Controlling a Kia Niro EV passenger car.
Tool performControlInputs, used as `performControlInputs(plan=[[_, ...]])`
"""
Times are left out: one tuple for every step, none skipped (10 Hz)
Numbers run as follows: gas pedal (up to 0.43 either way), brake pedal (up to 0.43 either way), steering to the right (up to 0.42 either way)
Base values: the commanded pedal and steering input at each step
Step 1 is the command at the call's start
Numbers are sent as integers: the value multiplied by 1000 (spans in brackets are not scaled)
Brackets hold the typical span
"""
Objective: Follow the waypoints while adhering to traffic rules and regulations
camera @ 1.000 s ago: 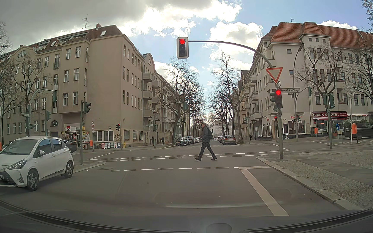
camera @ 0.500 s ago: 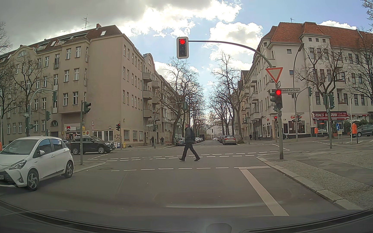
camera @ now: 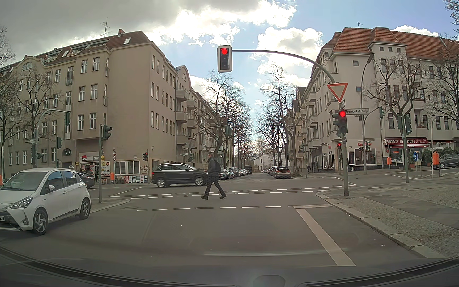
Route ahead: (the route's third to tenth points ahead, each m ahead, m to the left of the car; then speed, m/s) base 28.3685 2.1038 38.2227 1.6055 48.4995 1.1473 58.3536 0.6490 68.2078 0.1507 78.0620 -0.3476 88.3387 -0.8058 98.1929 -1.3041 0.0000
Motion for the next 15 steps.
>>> performControlInputs(plan=[[0,482,-8],[0,470,-9],[0,457,-9],[0,482,-8],[0,463,-9],[0,482,-9],[0,476,-9],[0,463,-9],[0,482,-9],[0,457,-9],[0,476,-9],[0,476,-9],[0,457,-9],[0,482,-9],[0,463,-9]])
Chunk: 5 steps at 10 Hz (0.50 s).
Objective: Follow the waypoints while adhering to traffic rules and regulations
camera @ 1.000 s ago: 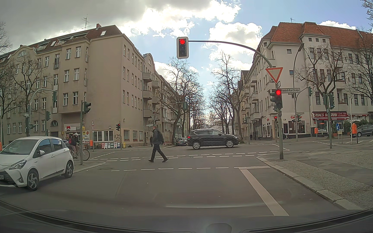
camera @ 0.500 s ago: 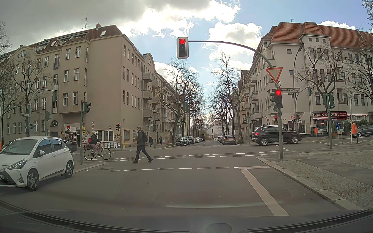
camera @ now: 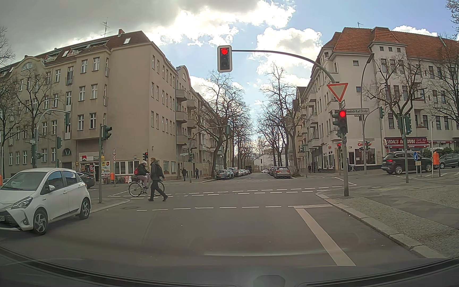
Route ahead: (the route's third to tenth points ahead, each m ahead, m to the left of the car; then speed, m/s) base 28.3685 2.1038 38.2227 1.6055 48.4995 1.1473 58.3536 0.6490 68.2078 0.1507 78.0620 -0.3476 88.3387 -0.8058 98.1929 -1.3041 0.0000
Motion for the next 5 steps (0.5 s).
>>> performControlInputs(plan=[[0,476,-9],[0,470,-9],[0,470,-9],[0,476,-9],[0,457,-9]])
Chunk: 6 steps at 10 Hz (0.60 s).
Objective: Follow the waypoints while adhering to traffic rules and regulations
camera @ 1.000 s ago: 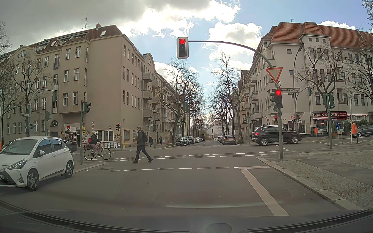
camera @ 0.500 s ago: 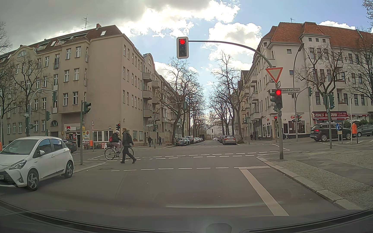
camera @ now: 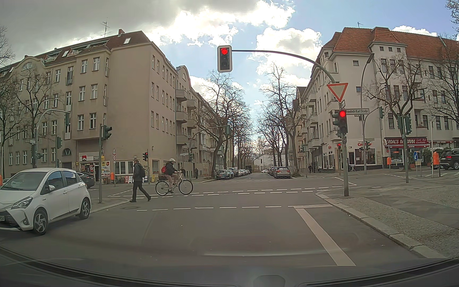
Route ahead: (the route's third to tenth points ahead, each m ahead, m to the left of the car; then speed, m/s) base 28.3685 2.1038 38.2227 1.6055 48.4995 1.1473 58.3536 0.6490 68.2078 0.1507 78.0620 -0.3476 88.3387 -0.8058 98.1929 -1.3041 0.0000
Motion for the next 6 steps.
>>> performControlInputs(plan=[[0,482,-9],[0,463,-9],[0,470,-9],[0,476,-9],[0,463,-9],[0,476,-9]])
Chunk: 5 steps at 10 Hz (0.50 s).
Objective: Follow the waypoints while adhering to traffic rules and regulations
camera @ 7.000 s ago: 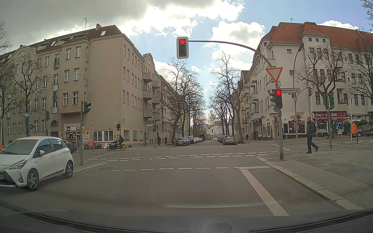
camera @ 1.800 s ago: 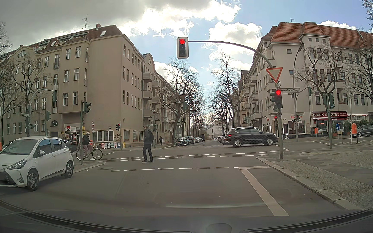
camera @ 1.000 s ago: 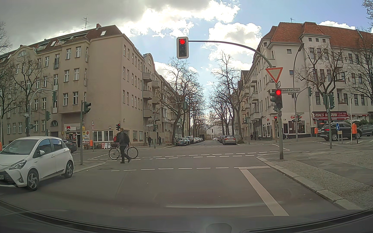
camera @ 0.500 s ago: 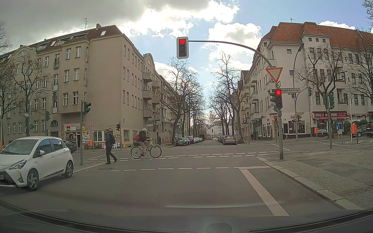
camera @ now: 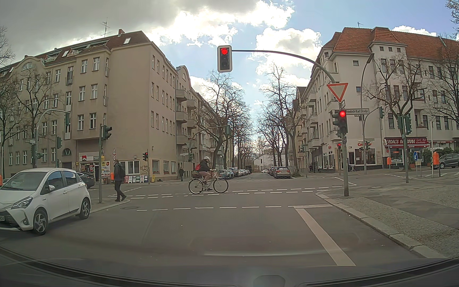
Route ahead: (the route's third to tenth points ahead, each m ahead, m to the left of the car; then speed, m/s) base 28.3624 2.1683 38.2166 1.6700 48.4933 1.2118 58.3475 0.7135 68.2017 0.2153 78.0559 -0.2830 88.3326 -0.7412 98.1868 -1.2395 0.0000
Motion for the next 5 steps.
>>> performControlInputs(plan=[[0,463,-9],[0,476,-9],[0,470,-9],[0,463,-9],[0,476,-9]])
